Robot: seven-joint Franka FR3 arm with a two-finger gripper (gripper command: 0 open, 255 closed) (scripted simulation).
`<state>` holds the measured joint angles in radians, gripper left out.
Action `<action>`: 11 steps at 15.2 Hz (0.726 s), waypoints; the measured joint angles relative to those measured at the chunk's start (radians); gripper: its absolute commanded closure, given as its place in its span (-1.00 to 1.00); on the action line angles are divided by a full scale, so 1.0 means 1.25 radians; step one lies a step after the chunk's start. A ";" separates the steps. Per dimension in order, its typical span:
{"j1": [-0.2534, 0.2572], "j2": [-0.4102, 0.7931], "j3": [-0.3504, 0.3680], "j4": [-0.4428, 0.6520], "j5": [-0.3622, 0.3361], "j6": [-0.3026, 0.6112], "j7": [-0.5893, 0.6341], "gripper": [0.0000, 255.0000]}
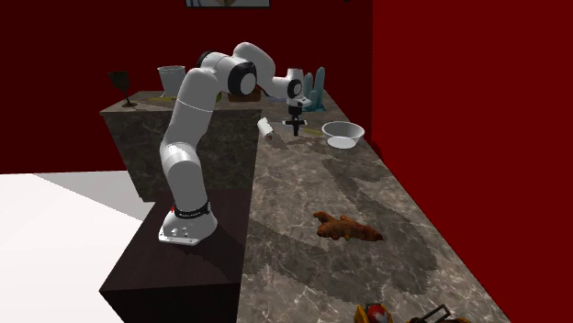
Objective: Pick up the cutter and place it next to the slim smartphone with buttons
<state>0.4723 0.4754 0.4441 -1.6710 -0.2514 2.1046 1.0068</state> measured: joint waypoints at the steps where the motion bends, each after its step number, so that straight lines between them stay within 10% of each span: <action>1: 0.000 0.000 0.000 0.000 0.000 0.000 0.000 -1.00; 11: -0.004 -0.038 0.012 0.049 0.022 -0.084 -0.014 -1.00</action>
<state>0.4676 0.4283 0.4588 -1.6094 -0.2237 2.0001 0.9889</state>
